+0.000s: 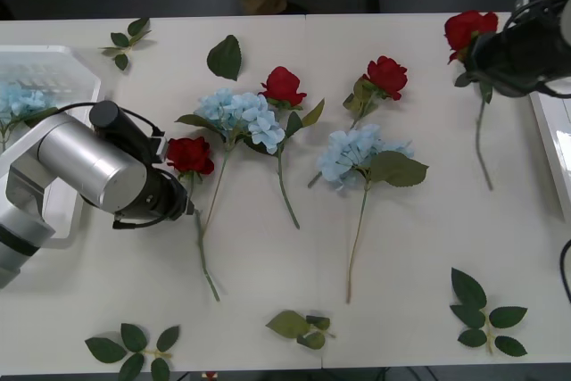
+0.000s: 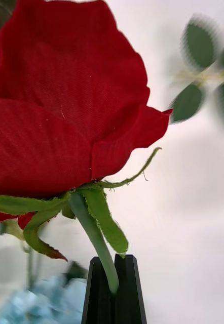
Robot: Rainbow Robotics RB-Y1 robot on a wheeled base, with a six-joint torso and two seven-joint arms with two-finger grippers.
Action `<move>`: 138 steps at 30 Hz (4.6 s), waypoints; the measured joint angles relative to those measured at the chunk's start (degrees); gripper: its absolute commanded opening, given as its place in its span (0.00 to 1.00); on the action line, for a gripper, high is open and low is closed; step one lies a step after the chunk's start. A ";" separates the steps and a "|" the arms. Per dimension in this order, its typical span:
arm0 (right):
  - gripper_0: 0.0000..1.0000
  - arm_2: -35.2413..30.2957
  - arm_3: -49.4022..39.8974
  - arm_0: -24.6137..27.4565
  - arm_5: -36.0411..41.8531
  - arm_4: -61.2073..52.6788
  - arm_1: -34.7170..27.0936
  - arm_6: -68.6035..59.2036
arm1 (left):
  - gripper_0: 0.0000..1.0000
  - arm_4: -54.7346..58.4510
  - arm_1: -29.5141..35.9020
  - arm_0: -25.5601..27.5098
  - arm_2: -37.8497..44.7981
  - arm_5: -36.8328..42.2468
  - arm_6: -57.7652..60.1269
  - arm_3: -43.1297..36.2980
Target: Place the red flowers into the right box and the blue flowers into the left box. If a person shows an open palm, hand one flower to the person first, then continue sorting.
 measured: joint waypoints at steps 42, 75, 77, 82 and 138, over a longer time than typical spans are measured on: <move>0.88 6.14 42.62 -0.02 -30.46 1.79 -12.66 35.22 | 0.14 -13.50 -8.26 1.10 -0.92 -8.16 8.40 4.91; 0.90 -1.35 -28.70 36.82 -19.61 -20.56 -14.58 9.36 | 0.00 3.92 -3.53 -7.22 6.70 16.91 8.45 -3.93; 0.90 0.63 -29.47 42.01 -24.76 -20.58 -14.59 9.42 | 0.00 7.41 -3.29 -8.94 12.53 23.21 8.36 -7.02; 0.90 8.65 -29.78 45.23 -34.28 -20.57 -14.63 9.41 | 0.00 14.57 -3.30 -11.41 27.33 28.81 3.48 -9.87; 0.90 -7.97 3.97 27.91 10.79 -76.42 0.96 92.02 | 0.00 41.65 -13.32 -12.55 -11.69 -56.21 -61.03 -6.48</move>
